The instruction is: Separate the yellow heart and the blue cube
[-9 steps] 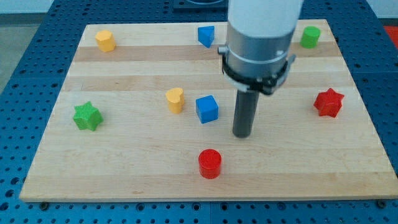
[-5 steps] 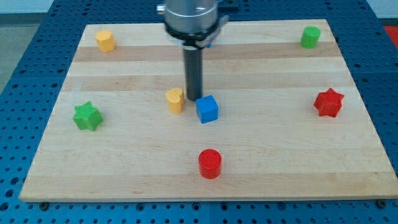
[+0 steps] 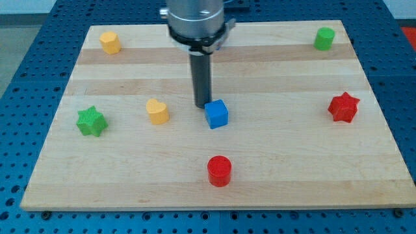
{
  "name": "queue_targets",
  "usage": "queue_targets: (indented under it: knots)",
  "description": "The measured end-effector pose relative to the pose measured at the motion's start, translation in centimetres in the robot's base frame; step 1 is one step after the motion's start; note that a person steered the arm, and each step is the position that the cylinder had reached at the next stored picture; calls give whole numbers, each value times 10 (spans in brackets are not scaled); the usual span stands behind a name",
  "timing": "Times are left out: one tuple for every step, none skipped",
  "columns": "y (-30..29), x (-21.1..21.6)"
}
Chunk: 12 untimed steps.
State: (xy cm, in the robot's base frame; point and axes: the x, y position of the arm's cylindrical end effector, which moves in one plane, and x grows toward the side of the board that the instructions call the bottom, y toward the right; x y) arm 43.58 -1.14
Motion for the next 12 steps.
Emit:
queue_targets:
  knots:
    - [37,13]
    - [73,31]
    - [84,36]
    - [40,11]
    - [-8,-7]
    - [-21,23]
    - [-21,43]
    - [-16,43]
    - [19,43]
    - [66,60]
    - [106,89]
    - [134,111]
